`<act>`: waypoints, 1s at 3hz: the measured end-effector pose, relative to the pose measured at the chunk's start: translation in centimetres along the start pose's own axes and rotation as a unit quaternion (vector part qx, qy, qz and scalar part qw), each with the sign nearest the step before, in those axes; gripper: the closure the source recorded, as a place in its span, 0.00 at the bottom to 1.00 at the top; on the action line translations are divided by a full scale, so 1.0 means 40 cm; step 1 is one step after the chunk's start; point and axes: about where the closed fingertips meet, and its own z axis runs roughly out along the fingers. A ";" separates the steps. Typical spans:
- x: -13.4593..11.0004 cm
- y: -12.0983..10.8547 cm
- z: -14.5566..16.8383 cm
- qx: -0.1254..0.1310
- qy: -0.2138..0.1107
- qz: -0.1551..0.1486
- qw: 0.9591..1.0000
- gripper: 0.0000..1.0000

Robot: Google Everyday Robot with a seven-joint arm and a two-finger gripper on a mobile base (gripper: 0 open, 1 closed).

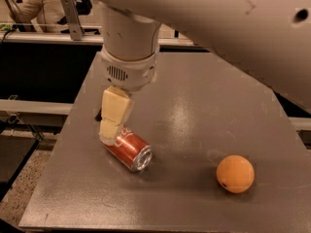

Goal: Place coke can upright

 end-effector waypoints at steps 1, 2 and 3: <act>-0.011 0.019 0.053 -0.016 0.022 0.011 1.000 0.00; -0.013 0.034 0.104 -0.037 0.042 0.017 0.998 0.00; -0.016 0.047 0.155 -0.061 0.059 0.020 0.996 0.00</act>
Offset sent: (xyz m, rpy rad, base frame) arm -0.0126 0.0111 -0.0654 -0.0940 0.1945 -0.0483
